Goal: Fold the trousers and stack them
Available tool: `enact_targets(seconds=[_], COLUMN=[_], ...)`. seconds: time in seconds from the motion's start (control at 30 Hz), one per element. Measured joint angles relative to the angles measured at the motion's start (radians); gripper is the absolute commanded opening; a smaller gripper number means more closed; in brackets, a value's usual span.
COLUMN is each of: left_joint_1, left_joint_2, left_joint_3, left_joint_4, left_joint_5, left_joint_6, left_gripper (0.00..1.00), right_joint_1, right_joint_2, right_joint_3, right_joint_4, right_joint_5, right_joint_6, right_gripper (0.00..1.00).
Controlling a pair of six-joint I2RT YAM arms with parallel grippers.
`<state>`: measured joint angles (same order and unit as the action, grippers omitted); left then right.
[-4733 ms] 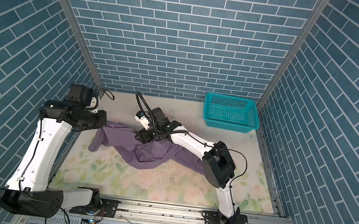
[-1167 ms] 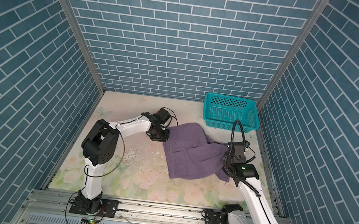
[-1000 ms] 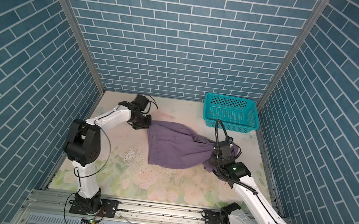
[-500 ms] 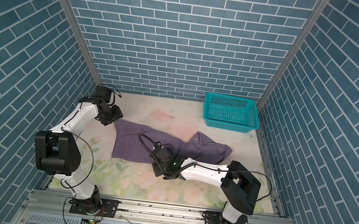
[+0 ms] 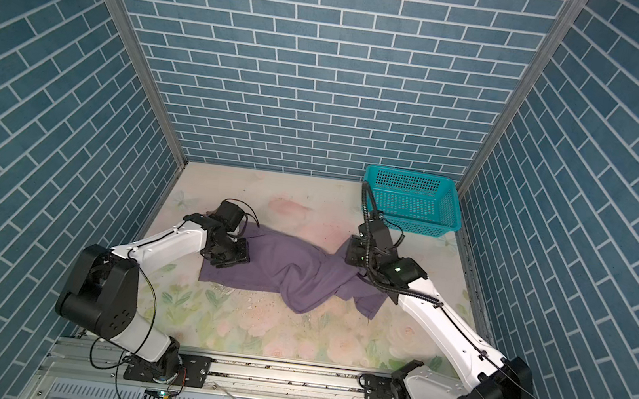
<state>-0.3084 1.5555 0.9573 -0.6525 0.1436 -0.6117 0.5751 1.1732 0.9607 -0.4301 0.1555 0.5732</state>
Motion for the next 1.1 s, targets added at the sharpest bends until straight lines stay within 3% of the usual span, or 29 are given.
enact_targets(seconds=[0.2,0.3,0.53,0.7,0.87,0.97,1.1], left_joint_1=[0.005,0.02,0.15,0.238,0.283,0.293,0.298], left_joint_2=[-0.037,-0.087,-0.138,-0.162,-0.163,-0.163,-0.167], left_joint_3=[-0.114,-0.131,-0.162,-0.189,-0.19,-0.19,-0.188], left_joint_4=[0.019,0.018,0.015,0.002,-0.002,0.0,-0.002], left_joint_5=[-0.018,-0.03,-0.035,-0.034,-0.026,-0.024,-0.002], left_joint_6=[-0.014,-0.01,0.027,0.043,0.044,0.043,0.043], left_gripper=[0.56,0.59,0.61,0.62,0.63,0.63,0.63], right_joint_1=[-0.18,-0.198,-0.2,-0.198,-0.181,-0.157,-0.141], right_joint_2=[0.122,0.23,0.421,0.5,0.529,0.528,0.477], right_joint_3=[-0.018,-0.018,-0.018,-0.018,-0.01,0.014,0.028], right_joint_4=[-0.023,-0.003,0.065,0.13,0.154,0.138,0.097], right_joint_5=[-0.109,-0.166,-0.285,-0.327,-0.335,-0.331,-0.32], right_joint_6=[0.015,0.024,0.045,0.104,0.145,0.15,0.134], right_gripper=[0.48,0.56,0.6,0.37,0.25,0.0,0.0])
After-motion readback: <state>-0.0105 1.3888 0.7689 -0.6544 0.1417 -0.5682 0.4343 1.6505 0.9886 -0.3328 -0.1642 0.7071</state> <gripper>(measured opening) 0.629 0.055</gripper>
